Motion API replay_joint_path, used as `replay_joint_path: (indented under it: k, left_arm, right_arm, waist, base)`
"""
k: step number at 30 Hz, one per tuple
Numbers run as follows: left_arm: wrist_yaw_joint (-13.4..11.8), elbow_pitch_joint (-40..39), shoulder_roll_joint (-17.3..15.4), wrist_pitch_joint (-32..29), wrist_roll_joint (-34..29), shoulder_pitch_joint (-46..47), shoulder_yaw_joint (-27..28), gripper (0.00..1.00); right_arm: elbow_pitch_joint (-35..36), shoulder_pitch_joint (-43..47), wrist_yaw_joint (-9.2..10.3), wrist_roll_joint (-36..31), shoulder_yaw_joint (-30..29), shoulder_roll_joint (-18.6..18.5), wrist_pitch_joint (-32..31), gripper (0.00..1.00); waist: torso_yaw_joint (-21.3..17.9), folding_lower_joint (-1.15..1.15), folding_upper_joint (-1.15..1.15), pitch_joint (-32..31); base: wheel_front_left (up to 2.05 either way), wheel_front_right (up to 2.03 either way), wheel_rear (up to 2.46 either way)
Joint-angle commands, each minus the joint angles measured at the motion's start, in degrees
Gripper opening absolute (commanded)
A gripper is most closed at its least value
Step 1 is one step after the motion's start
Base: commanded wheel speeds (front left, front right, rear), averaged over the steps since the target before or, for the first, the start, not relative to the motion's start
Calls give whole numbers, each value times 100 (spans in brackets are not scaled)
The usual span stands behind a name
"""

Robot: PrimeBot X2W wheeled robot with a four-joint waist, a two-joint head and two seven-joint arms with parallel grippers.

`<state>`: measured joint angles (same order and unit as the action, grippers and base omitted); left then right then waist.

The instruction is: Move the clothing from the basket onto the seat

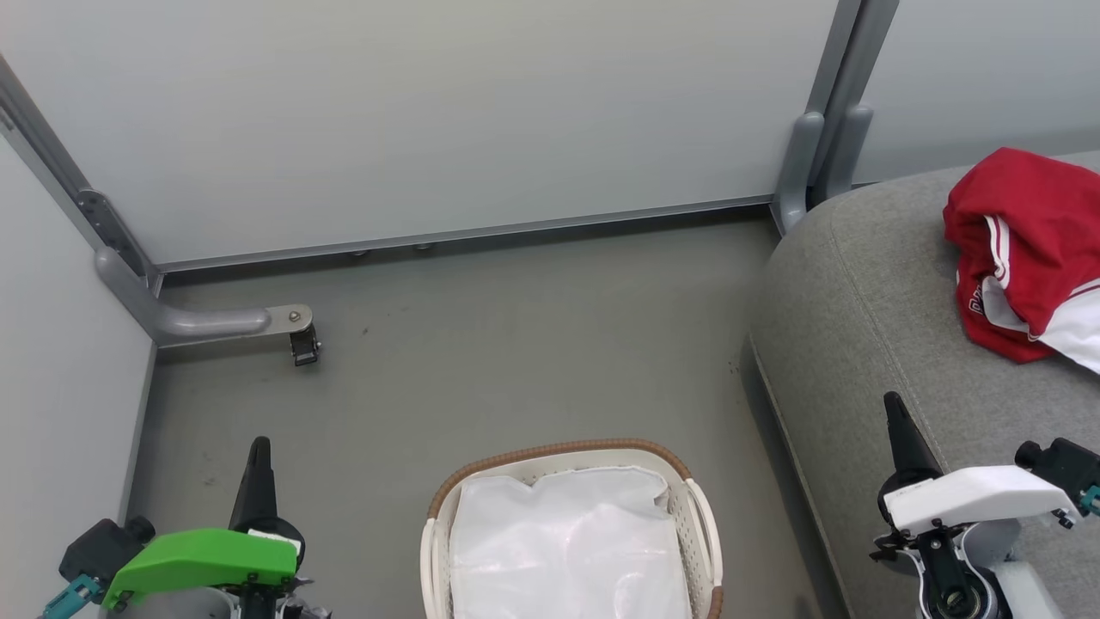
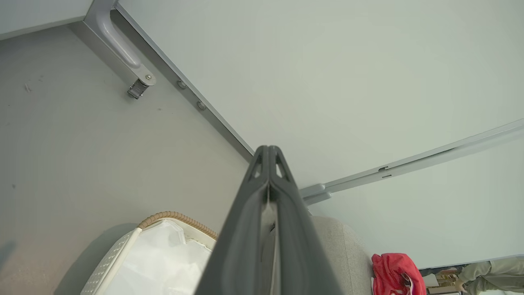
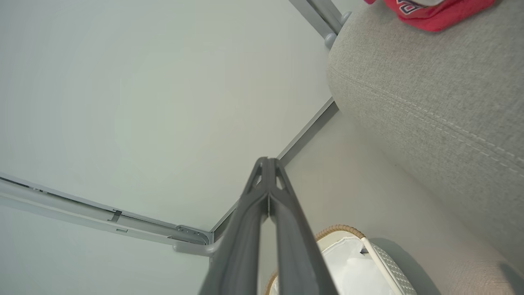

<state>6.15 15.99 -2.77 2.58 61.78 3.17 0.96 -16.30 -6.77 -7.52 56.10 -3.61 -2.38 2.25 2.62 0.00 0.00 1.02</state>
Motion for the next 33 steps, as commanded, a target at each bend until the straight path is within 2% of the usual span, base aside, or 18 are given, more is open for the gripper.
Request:
replay_joint_path:
  k: [1,33]
  left_arm:
    - [44,-77,-42,-30,156,166,41,0]
    - [97,-148,-45,-505,1732,269,319,0]
  right_arm:
    - [87,-7,2,169,-33,-40,-36,0]
    - [174,38,3,2044,-181,-53,-497,0]
  waist:
    - [-5,0,0,-2]
    - [-124,0,0,-40]
  base:
    - [0,0,0]
    - [0,0,0]
